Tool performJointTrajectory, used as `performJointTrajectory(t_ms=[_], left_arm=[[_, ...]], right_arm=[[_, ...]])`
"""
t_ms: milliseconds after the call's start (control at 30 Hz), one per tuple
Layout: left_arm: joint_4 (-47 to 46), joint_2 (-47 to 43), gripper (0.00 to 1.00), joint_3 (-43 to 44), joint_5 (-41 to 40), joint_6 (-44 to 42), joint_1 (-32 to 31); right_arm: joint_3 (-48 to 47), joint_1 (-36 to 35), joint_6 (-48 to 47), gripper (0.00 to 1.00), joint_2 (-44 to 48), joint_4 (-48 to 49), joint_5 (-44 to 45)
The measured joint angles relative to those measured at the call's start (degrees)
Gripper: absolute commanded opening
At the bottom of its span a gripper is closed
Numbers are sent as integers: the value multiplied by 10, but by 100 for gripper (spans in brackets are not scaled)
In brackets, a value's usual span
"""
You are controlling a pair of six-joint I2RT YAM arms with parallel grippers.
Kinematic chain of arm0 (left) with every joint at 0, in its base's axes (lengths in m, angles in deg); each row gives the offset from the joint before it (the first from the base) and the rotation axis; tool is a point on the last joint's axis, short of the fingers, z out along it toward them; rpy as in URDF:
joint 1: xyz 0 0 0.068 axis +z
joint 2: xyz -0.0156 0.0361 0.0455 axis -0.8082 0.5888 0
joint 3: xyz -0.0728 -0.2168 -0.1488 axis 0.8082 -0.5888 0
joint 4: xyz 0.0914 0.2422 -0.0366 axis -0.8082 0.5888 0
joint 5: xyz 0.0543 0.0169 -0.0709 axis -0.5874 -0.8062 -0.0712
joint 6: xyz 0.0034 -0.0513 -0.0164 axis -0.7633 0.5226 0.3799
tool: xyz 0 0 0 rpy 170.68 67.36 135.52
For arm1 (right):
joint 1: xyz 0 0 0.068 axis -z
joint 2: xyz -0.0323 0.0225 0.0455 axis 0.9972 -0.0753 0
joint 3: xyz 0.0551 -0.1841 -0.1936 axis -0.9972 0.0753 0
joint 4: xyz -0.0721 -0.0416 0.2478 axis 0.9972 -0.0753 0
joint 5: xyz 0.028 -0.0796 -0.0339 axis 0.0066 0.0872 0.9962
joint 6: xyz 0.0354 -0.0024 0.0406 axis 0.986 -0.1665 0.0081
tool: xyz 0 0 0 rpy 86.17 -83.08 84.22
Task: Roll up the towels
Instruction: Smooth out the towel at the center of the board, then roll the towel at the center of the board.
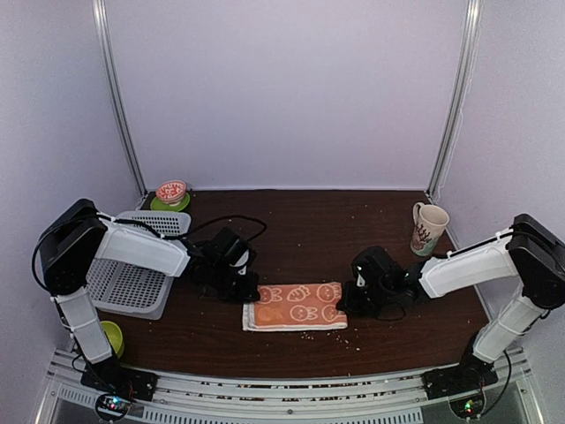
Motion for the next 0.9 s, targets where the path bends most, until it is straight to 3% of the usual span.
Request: performJointTrajectory(t_ms=[167, 367, 667, 900], left_arm=[[11, 11, 0, 31, 11, 0, -43], [44, 29, 16, 83, 10, -3, -59], [68, 35, 16, 208, 42, -25, -59], [13, 126, 12, 298, 98, -30, -69]], right_arm=[[-71, 57, -138, 0, 35, -211, 79], [-96, 90, -225, 0, 36, -334, 134], [-132, 89, -269, 0, 12, -387, 139], [-160, 89, -286, 0, 2, -397, 141]])
